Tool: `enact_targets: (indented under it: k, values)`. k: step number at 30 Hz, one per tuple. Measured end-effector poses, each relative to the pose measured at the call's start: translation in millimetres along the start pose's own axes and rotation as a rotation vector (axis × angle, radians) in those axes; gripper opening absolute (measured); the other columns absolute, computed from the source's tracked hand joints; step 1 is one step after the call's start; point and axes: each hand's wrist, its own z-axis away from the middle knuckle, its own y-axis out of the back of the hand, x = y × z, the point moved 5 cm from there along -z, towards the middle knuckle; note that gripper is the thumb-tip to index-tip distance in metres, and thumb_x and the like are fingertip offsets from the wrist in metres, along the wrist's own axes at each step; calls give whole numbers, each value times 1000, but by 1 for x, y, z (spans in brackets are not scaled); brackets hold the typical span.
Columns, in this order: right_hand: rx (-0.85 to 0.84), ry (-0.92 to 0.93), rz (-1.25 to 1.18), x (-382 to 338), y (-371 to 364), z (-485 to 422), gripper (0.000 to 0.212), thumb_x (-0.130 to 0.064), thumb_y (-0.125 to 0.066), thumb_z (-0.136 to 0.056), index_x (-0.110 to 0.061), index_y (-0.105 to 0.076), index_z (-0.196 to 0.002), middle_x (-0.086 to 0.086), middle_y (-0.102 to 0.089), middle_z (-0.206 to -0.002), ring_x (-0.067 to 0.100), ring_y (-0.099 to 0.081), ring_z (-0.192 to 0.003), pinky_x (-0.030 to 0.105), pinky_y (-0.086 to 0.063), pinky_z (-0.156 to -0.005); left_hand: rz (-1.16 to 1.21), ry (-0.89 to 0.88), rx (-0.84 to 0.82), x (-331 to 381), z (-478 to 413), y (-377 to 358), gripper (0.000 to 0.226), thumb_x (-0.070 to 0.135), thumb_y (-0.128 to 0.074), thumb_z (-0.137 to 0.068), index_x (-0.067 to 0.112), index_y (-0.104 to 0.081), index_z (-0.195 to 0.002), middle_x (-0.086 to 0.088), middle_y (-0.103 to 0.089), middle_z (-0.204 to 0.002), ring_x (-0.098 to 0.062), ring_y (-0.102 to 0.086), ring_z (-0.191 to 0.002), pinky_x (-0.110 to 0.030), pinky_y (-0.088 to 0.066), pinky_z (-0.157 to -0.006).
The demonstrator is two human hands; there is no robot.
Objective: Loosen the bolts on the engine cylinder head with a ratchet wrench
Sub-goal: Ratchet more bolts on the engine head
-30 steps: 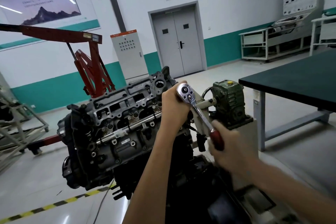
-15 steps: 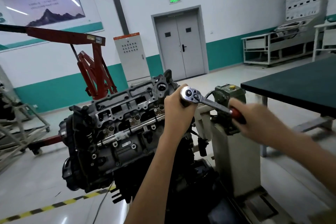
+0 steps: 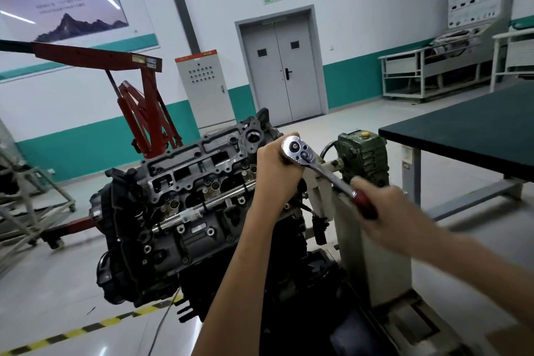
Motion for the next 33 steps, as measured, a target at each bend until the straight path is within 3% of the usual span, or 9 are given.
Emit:
enact_targets:
  k: [4,8,12,16,20,24,27,29,33]
  values:
    - [13,170,337,21,56,-49,29,-6,-71,-69,-9,-55,-93,5,-58,-60,18,-46,-45,19,-34,-46,-33,27,-90,2,-3,2,18,-5,-66,-80,-8,-54,-66,-23,-52,-62,-14,-37,-57,-28,-32,-53]
    - [34,173,351,19,57,-62,25,-5,-68,-71,-9,-54,-92,6,-56,-61,17,-43,-48,23,-34,-51,-7,31,-83,1,-2,5,10,-4,-68,-80,-7,-60,-73,-25,-59,-71,-18,-45,-61,-35,-40,-55]
    - [30,-10,56,8,13,-15,26,-7,-66,-78,-16,-54,-99,-13,-44,-57,-6,-42,-47,5,-29,-40,37,-85,100,4,8,1,16,-12,-62,-73,-2,-51,-68,-15,-52,-60,-16,-38,-55,-30,-33,-52]
    - [182,-210,-360,-42,-42,22,26,-7,-63,-77,-25,-46,-85,-13,-48,-56,-2,-48,-44,4,-36,-44,155,-72,189,6,8,-12,35,-8,-58,-75,20,-42,-62,12,-38,-55,-4,-29,-55,-20,-26,-51]
    - [254,-262,-558,-72,-67,27,32,-5,-63,-75,-30,-43,-79,-8,-50,-56,2,-54,-54,4,-34,-43,152,-75,97,4,5,-8,38,-2,-57,-78,24,-37,-59,11,-32,-55,-2,-26,-53,-17,-23,-49]
    - [154,-148,-329,-34,-44,21,26,-3,-63,-75,-15,-57,-97,-2,-54,-57,15,-56,-56,17,-43,-48,22,-50,22,0,-1,-4,40,-11,-54,-72,19,-35,-52,7,-34,-51,-4,-27,-50,-17,-24,-48]
    - [8,-14,-58,5,-6,3,26,-5,-68,-76,-12,-56,-98,-13,-49,-57,0,-51,-44,7,-37,-44,12,-15,-12,0,-2,-4,27,-14,-56,-71,-2,-39,-54,-8,-38,-53,-7,-26,-54,-23,-25,-50]
    - [-16,91,135,20,23,-20,28,-3,-70,-72,-10,-56,-95,-12,-49,-58,-3,-44,-43,4,-29,-45,25,3,-41,-2,-3,-4,29,-11,-61,-75,-1,-43,-54,-7,-41,-54,-9,-29,-54,-25,-27,-51]
    - [44,185,358,25,60,-63,26,-7,-69,-71,-10,-55,-93,7,-60,-65,22,-51,-51,26,-40,-53,17,11,-70,1,-4,-2,19,-4,-68,-78,-2,-57,-63,-18,-54,-61,-13,-41,-59,-32,-37,-54]
